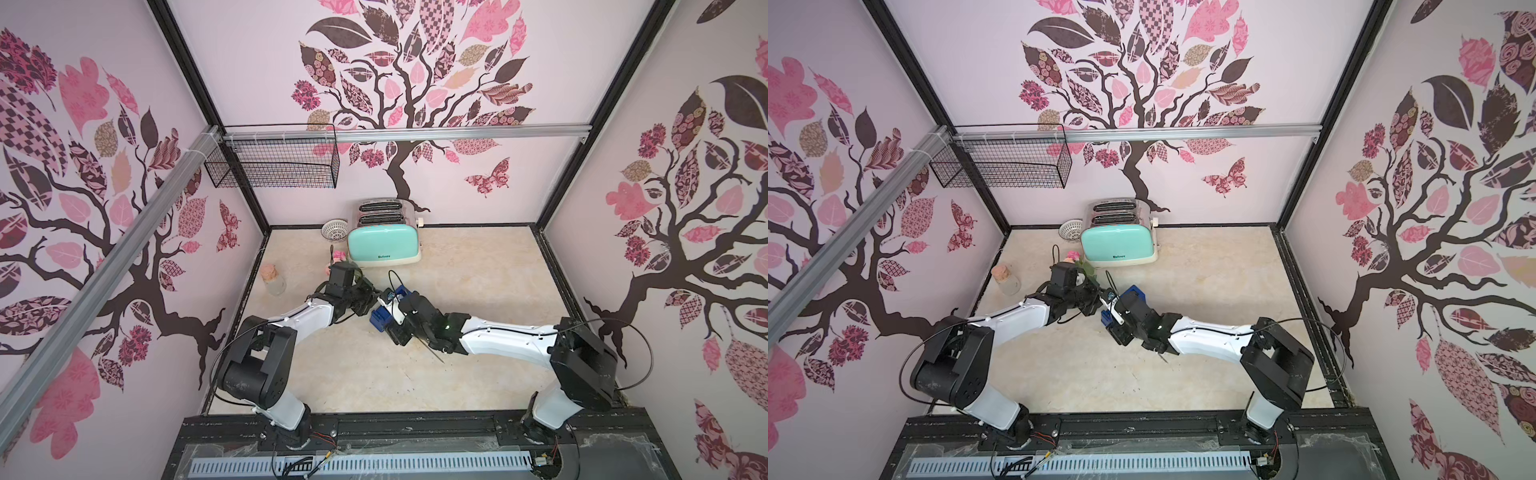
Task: Wrap bouquets with tape
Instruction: Wrap the tape around the bouquet.
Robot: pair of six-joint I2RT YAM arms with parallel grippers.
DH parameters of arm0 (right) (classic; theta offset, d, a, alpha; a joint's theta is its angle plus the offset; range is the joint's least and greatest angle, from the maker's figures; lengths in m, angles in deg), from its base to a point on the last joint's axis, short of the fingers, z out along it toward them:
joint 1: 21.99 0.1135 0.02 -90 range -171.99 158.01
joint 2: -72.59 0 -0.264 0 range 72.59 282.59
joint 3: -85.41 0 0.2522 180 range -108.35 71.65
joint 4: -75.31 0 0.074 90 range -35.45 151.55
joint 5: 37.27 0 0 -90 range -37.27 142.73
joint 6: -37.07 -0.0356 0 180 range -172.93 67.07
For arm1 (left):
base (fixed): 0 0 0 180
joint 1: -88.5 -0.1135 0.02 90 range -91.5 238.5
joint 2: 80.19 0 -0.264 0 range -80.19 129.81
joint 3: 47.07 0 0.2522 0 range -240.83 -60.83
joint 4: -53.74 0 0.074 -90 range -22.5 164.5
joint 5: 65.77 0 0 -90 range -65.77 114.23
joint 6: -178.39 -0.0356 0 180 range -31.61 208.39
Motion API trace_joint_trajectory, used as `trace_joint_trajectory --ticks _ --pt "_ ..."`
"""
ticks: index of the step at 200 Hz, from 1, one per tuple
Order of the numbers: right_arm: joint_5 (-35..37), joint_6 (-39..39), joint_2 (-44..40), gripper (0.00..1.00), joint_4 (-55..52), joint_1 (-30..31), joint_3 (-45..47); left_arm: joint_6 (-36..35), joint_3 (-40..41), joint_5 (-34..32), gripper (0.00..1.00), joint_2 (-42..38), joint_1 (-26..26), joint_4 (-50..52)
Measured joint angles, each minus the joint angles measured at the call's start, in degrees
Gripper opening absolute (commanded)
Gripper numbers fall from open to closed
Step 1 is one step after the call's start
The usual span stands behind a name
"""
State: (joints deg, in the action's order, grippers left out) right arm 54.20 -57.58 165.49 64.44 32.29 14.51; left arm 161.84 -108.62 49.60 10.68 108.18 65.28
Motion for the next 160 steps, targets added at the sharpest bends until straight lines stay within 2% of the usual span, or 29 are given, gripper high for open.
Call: trace_joint_trajectory --ticks 49,74,118,160 --pt "-26.7 -18.0 0.3 0.64 10.4 -12.2 4.2 -1.3 4.2 -0.6 0.0 -1.4 -0.4 -3.8" --pt "-36.7 -25.6 3.5 0.61 16.5 -15.2 5.9 -2.0 5.3 -0.9 0.0 -2.4 -0.4 -6.1" --pt "-47.0 -33.9 9.2 0.5 24.2 -15.2 6.5 -2.8 6.1 -0.9 0.0 -2.9 -0.4 -8.2" --pt "-51.2 -40.1 12.4 0.3 32.1 -15.9 7.8 -2.8 6.6 -0.7 0.0 -2.9 -0.5 -9.0"
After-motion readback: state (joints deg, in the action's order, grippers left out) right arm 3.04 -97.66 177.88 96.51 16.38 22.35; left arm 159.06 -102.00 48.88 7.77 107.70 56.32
